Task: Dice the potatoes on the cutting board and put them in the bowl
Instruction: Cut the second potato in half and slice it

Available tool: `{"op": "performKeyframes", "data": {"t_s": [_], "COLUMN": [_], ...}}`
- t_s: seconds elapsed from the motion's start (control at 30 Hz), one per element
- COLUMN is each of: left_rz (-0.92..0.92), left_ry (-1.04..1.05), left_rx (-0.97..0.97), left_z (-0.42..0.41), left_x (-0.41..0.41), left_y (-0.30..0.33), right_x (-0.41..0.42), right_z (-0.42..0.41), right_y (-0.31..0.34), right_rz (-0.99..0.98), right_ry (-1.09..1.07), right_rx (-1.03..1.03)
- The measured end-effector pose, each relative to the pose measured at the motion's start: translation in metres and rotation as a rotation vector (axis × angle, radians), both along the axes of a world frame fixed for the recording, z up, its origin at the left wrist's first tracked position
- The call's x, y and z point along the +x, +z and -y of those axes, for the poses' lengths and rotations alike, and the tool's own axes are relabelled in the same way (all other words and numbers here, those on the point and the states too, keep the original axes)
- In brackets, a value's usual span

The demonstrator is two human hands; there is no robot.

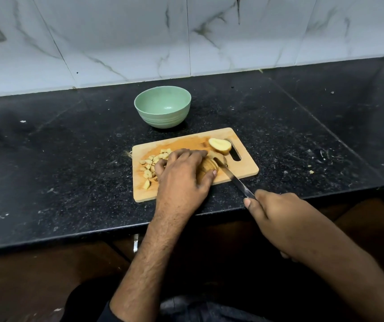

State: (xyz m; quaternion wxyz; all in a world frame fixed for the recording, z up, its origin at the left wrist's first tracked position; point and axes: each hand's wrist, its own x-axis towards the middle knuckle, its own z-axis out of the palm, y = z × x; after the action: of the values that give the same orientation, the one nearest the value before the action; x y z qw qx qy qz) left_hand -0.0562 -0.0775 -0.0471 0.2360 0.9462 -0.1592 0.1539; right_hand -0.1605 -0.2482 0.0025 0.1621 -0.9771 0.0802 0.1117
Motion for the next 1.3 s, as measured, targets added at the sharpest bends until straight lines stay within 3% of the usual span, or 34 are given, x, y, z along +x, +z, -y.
{"op": "performKeyframes", "data": {"t_s": [0.4,0.67,1.3], "left_rz": [0.014,0.008,-0.022], "left_ry": [-0.025,0.026,0.111], "left_rx": [0.028,0.017,0.036], "left_z": [0.005,0.005,0.006], "left_x": [0.003,0.003,0.010], "left_y": [0.001,0.002,0.004], "right_x": [-0.008,0.049,0.097], "right_z": [0.004,-0.009,-0.041], "right_y": [0.009,-0.008,-0.015], "right_rz": [0.136,0.499,0.583], "right_ry": [-0.043,0.012,-0.022], "right_rx": [0.096,0.065,-0.062]}}
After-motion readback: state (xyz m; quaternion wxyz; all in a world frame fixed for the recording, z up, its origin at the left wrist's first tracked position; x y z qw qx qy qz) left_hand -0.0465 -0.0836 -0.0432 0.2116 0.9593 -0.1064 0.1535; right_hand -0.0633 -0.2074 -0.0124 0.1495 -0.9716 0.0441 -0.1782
